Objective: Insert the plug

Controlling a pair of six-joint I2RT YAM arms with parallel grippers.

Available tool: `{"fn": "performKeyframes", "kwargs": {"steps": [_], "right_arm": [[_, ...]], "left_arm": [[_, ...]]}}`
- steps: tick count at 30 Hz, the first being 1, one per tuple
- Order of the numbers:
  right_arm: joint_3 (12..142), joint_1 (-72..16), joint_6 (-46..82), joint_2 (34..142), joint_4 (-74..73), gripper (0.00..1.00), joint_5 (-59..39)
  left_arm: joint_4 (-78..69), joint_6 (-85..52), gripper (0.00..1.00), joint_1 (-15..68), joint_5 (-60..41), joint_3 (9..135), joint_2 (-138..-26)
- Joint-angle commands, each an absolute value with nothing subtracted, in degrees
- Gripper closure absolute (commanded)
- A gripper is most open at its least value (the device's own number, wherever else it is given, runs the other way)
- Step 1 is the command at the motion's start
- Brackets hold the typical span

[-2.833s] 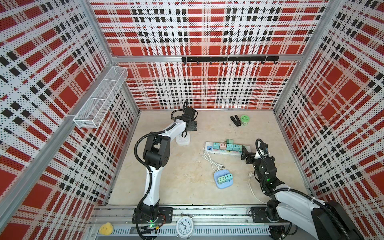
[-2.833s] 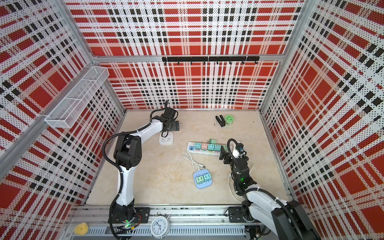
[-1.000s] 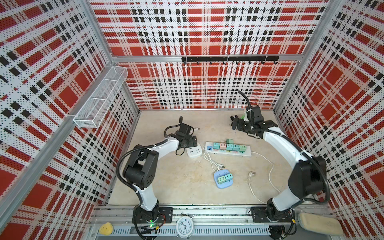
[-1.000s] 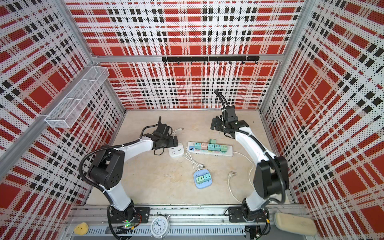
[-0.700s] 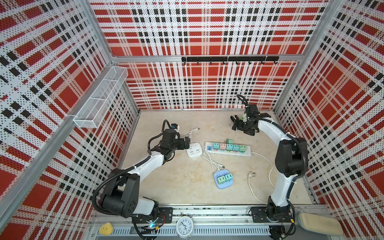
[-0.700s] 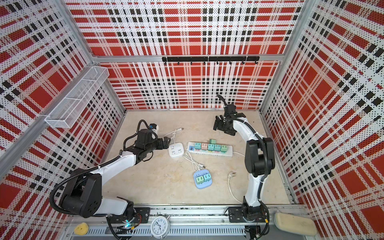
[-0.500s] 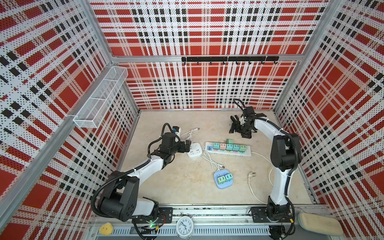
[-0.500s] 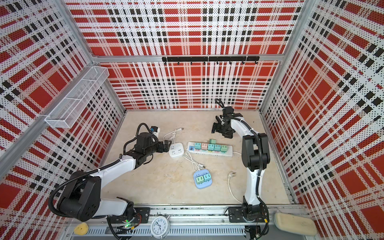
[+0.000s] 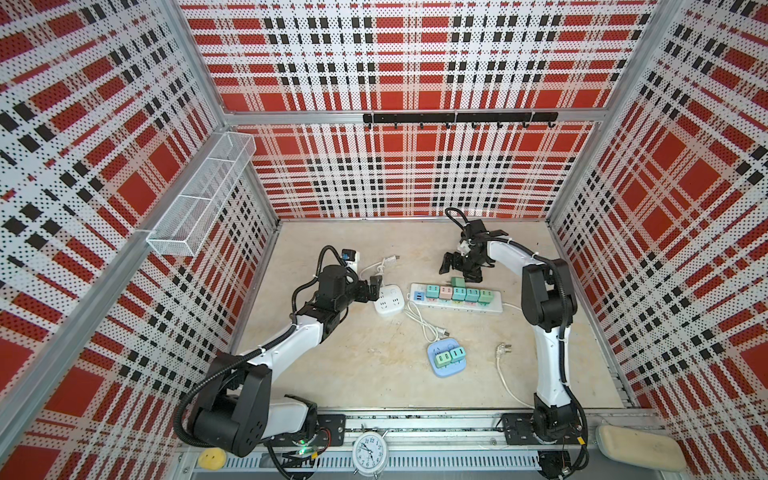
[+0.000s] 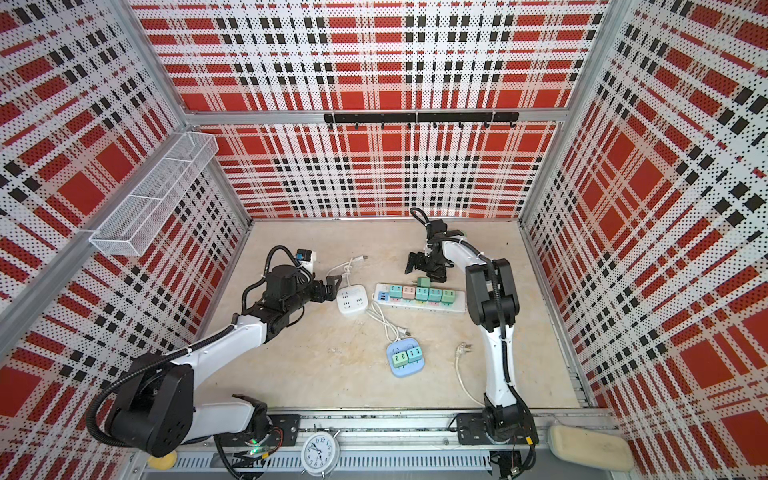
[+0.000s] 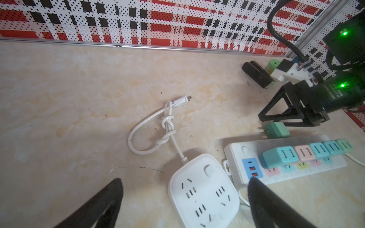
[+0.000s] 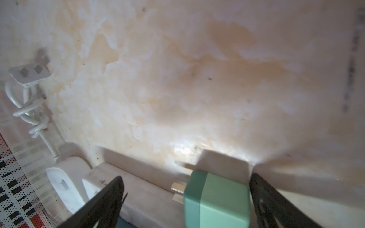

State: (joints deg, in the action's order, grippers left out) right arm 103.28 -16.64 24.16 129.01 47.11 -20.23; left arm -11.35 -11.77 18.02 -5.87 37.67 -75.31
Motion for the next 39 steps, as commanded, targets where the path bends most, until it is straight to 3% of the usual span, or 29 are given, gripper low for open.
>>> {"fn": "performKeyframes", "kwargs": {"steps": [1,8,27,33,39], "right_arm": [[107.1,-19.1,25.2,132.2,46.4,0.01,-22.6],[115.9,-23.4,29.0,137.1,45.5,0.05,-24.0],[128.9,-29.6,25.9,143.2,55.2,0.14,-9.5],[126.3,-29.7,23.4,139.1,57.4,0.09,0.4],[120.9,-29.3,23.1,136.1,57.3,0.06,-4.5]], "left_arm": [[-13.6,-12.5,0.01,16.4,-6.7,36.4,-73.7],[-14.5,-13.3,0.01,15.6,-7.3,35.6,-73.0],[-16.3,-14.6,0.01,14.6,-9.4,34.8,-72.9],[-16.4,-14.8,0.01,14.3,-10.0,34.6,-72.8],[-16.6,-14.9,0.01,14.2,-10.3,34.5,-72.9]]}}
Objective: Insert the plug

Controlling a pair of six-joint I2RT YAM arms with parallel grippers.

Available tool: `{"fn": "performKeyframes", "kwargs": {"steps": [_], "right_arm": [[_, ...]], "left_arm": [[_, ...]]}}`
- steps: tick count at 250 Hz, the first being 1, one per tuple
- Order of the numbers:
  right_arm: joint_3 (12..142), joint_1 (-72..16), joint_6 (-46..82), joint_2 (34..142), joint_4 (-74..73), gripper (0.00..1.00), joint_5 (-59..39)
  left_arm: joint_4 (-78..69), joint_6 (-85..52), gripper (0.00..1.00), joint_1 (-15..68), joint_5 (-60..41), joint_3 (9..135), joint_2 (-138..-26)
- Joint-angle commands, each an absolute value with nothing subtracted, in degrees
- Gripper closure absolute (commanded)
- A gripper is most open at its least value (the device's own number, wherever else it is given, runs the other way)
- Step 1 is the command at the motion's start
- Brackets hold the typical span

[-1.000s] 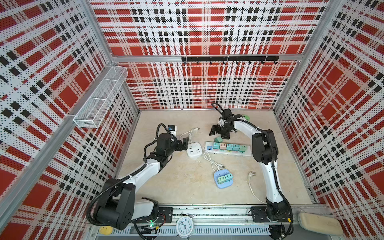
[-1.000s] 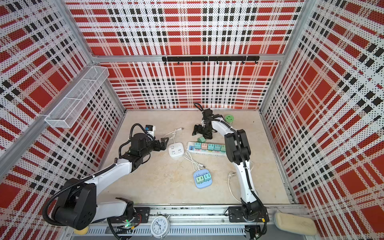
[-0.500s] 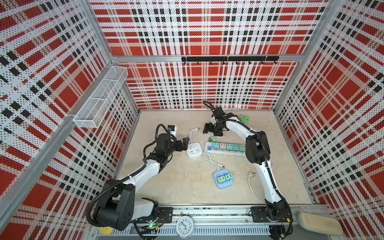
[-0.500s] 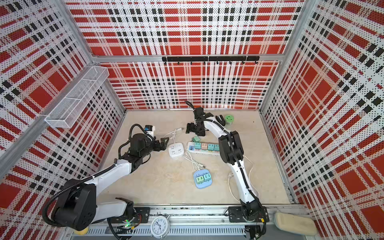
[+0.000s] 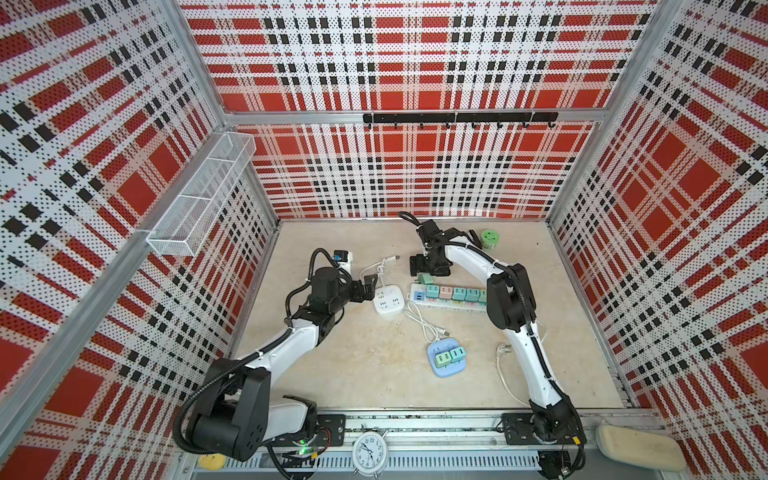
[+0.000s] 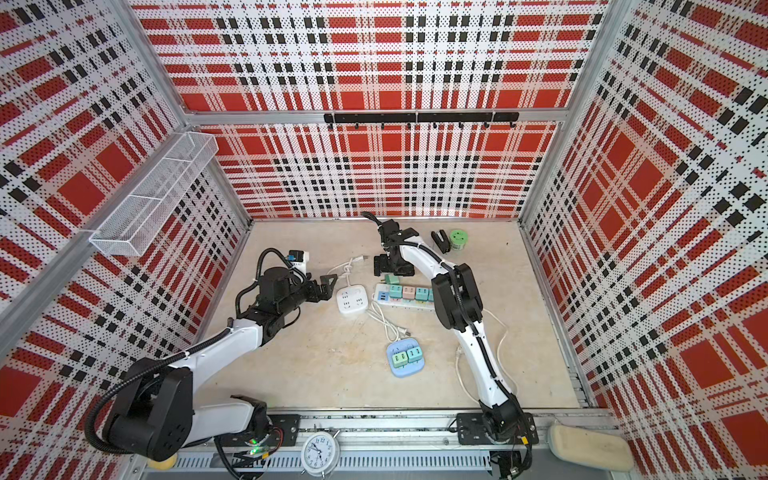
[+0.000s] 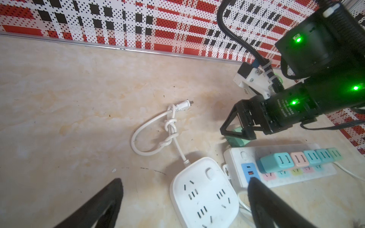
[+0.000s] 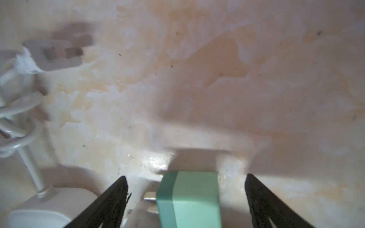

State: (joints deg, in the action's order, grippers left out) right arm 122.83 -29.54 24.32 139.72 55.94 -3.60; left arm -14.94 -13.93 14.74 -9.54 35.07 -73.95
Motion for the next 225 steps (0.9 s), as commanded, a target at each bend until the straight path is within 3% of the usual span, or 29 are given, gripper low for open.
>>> {"fn": "performKeyframes", "kwargs": {"steps": [1,48,137,202,225], "right_arm": [[119.7,-29.4,23.0,135.8,57.4,0.06,-5.8],[111.7,-30.1,23.8,132.2,54.7,0.04,-10.5],[101.1,-31.4,23.8,125.5,54.5,0.00,-9.0],[104.4,-31.5,20.6,125.8,57.2,0.02,-1.8],[107.7,-31.0,20.1,128.4,59.2,0.08,0.6]], "left_arm": [[-16.7,-14.9,0.01,14.1,-10.4,34.5,-72.9],[-16.8,-15.0,0.01,14.1,-10.6,34.4,-73.0],[-17.0,-15.2,0.01,14.0,-11.2,34.3,-73.1],[-17.2,-15.1,0.01,14.0,-11.7,34.5,-73.7],[-17.2,-15.2,0.01,13.9,-11.7,34.4,-73.4]]}}
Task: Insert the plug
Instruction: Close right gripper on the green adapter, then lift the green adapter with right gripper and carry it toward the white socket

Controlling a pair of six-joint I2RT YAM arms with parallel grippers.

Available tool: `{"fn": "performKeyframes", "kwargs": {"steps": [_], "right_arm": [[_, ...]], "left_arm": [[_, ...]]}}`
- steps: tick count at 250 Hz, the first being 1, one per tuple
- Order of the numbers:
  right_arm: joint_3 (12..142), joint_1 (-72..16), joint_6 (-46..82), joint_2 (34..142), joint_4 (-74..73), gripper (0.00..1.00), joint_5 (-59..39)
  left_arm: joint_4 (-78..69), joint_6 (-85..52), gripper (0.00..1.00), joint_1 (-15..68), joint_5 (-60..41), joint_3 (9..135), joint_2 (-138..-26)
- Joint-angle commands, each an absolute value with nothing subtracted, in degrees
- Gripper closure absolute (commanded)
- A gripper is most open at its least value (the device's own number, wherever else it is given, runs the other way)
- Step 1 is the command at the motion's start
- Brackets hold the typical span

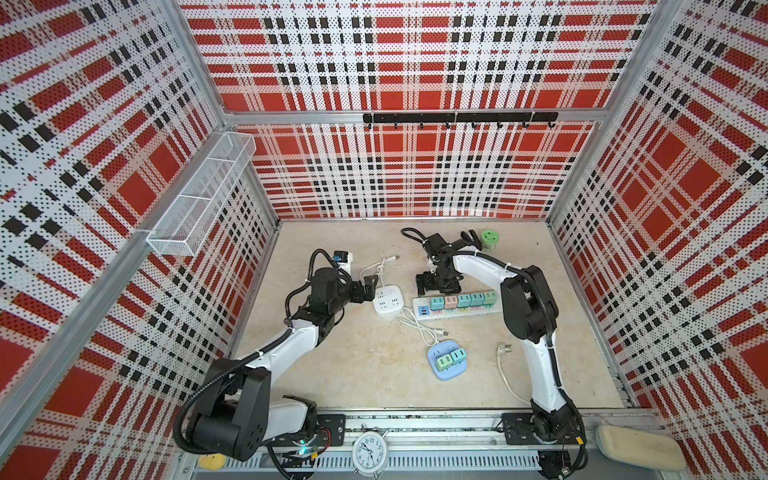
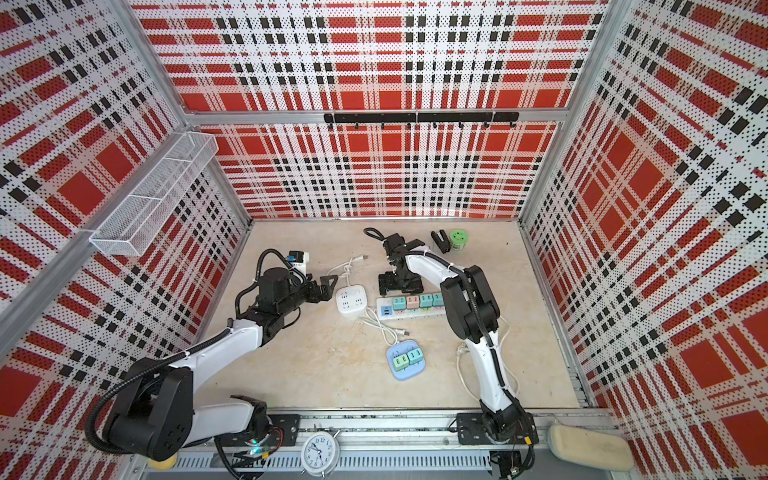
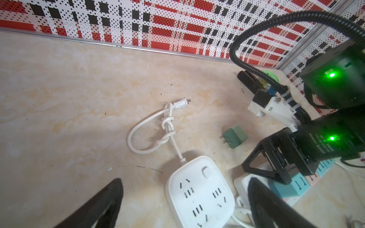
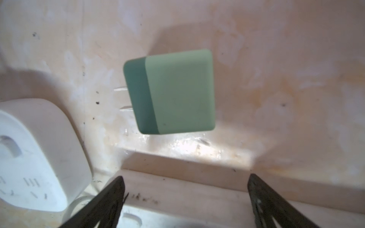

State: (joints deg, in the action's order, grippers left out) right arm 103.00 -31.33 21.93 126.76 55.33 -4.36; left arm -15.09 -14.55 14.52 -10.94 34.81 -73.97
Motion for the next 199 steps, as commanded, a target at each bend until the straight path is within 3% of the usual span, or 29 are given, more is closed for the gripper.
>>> {"fn": "performKeyframes", "kwargs": {"steps": [1,30,115,199], "right_arm": [[107.9,-31.0,20.0,128.5,59.3,0.09,0.7],[110.1,-30.8,20.2,131.4,58.7,0.27,-2.0],[112.9,-30.3,20.7,135.6,58.6,0.57,0.4],[121.9,-28.1,20.7,141.7,56.5,0.62,1.0]], "left_arm": [[-17.2,-15.2,0.01,13.8,-11.7,34.3,-73.4],[-17.2,-15.2,0.01,13.5,-11.4,34.0,-72.8],[-17.3,-15.4,0.01,13.4,-11.6,34.1,-73.2],[-17.3,-15.4,0.01,13.4,-12.1,34.0,-73.1]]}}
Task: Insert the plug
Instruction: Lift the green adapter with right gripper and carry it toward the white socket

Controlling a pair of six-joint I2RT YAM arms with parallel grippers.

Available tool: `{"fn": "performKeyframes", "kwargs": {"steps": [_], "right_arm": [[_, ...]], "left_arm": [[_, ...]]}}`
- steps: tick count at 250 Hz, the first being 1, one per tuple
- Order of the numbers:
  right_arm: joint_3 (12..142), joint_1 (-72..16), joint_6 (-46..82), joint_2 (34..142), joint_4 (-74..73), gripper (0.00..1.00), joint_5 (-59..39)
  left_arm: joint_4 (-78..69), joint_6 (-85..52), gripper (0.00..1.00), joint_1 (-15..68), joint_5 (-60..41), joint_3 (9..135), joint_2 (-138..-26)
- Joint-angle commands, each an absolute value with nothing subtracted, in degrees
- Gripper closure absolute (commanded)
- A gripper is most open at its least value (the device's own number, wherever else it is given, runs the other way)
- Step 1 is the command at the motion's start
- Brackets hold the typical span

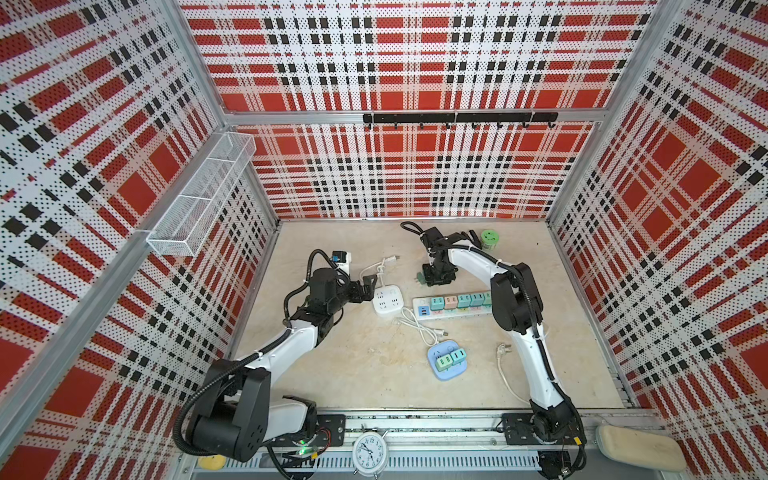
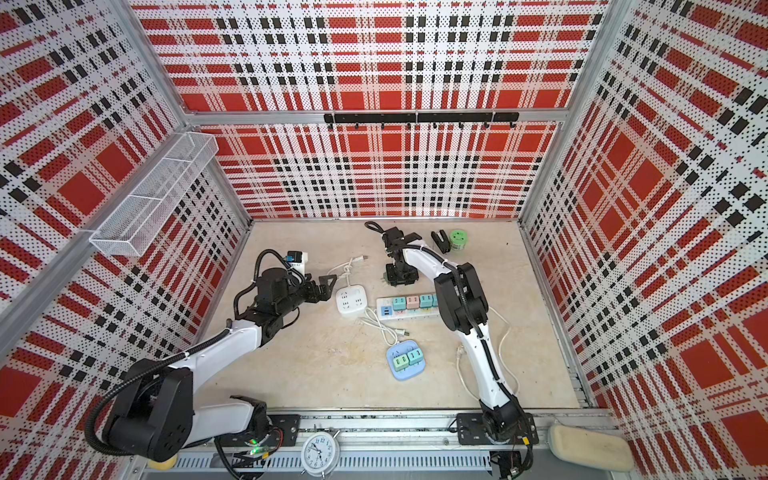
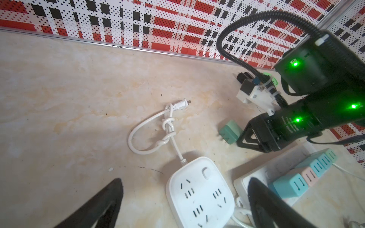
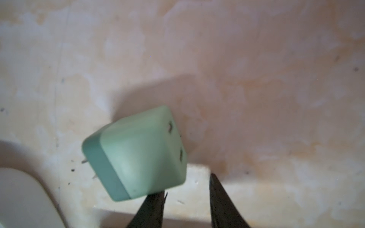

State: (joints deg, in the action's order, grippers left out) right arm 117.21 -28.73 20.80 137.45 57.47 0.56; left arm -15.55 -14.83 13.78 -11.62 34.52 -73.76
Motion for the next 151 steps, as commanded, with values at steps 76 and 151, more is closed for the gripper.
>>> {"fn": "performKeyframes", "kwargs": {"steps": [76,151], "right_arm": [[130.1,-28.1,21.7,142.9,55.3,0.55,2.9],[122.4,-30.4,25.2,133.5,45.9,0.34,4.0]], "left_arm": [[-17.3,-15.2,0.01,13.2,-12.2,33.4,-72.1],[-19.7,-14.0,0.01,13.3,-14.7,31.2,-69.5]]}}
